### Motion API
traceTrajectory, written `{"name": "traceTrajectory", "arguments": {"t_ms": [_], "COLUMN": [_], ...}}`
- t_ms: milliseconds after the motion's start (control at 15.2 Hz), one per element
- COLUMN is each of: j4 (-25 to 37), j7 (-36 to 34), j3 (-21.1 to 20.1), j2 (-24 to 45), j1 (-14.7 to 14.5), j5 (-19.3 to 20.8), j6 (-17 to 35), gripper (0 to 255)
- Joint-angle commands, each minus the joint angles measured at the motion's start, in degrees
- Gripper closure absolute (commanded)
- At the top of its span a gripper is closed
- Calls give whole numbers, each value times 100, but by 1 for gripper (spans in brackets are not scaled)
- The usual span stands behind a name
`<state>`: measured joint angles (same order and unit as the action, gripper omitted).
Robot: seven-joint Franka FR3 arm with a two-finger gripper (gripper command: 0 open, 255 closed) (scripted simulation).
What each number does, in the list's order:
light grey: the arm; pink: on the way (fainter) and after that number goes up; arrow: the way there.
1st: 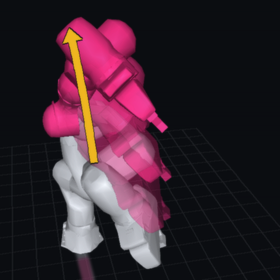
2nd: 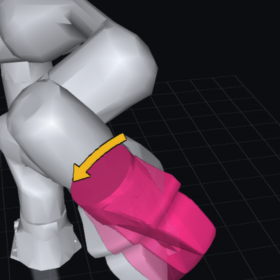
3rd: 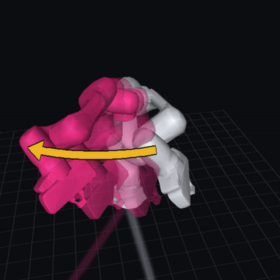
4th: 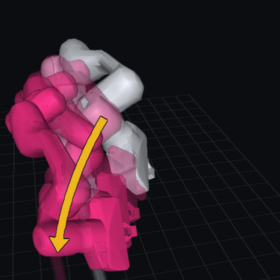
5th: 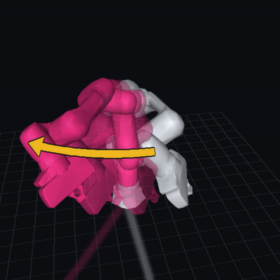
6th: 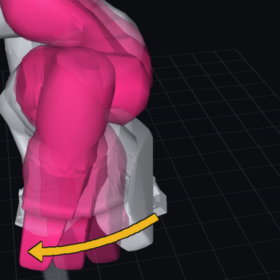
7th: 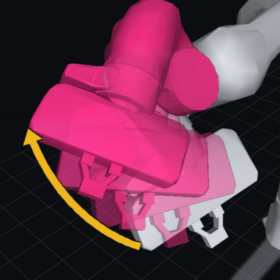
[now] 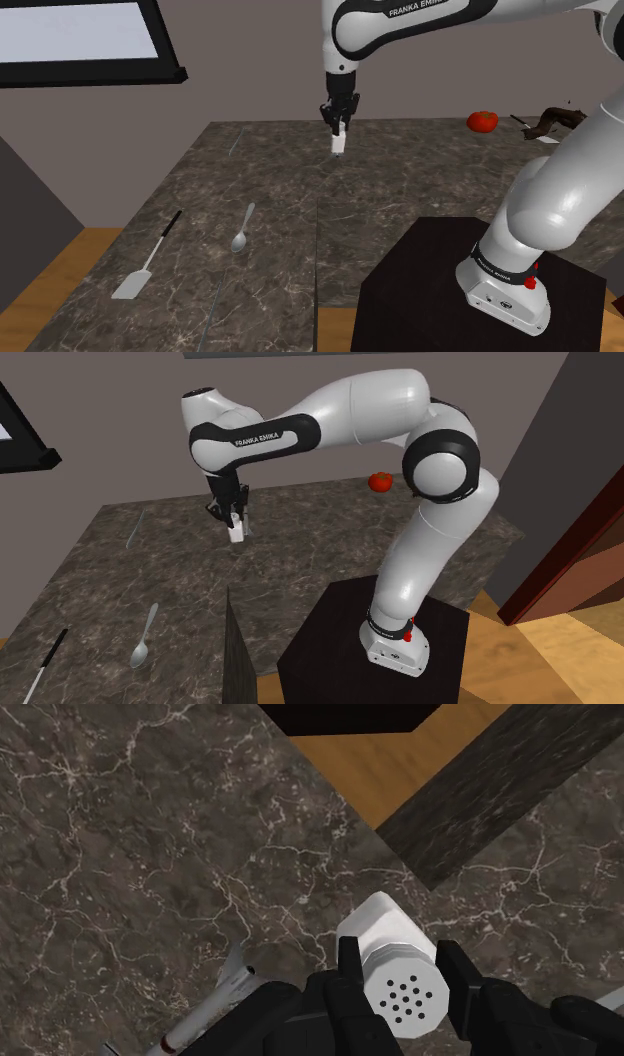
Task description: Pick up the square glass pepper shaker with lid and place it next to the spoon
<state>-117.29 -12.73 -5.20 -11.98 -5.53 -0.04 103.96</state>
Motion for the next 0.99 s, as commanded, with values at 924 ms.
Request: {"name": "traceTrajectory", "arguments": {"t_ms": [924], "j4": [3025], "j7": [-1966], "j3": [-968], "j2": [2507], "j1": [-949], "j5": [391], "j6": [-592], "gripper": [255]}}
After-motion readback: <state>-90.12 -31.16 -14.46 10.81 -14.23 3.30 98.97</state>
